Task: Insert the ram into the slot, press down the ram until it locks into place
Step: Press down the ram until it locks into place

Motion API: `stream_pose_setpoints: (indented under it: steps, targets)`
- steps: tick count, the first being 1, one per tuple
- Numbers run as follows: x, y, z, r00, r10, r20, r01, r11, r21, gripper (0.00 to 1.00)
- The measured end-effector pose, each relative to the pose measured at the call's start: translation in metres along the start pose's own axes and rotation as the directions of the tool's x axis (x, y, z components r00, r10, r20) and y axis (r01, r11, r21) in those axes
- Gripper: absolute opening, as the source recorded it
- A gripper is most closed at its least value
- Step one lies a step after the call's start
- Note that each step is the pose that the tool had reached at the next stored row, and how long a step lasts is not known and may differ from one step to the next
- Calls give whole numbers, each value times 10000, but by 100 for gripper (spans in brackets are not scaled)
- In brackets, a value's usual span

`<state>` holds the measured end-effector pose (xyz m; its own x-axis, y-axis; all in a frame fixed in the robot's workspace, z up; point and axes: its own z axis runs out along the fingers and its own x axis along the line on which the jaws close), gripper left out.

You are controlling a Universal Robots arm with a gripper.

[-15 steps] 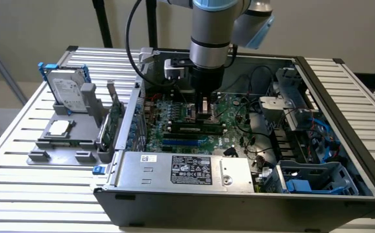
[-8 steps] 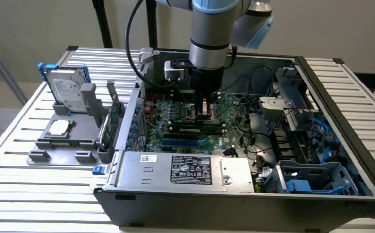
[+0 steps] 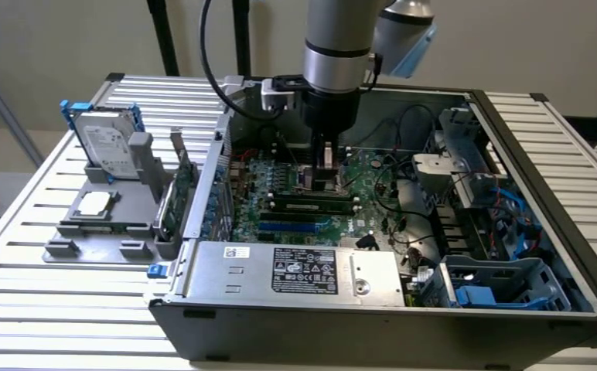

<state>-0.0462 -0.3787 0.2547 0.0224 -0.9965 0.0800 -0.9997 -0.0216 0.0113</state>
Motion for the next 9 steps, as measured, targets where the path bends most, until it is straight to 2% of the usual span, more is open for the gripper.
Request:
stream_pose_setpoints:
  steps: [2, 9]
  targets:
    - [5, -2, -57, 10000, -2, -1, 2, 10000, -20, 11]
    - [5, -2, -63, 10000, 0, 1, 0, 10000, -18, 11]
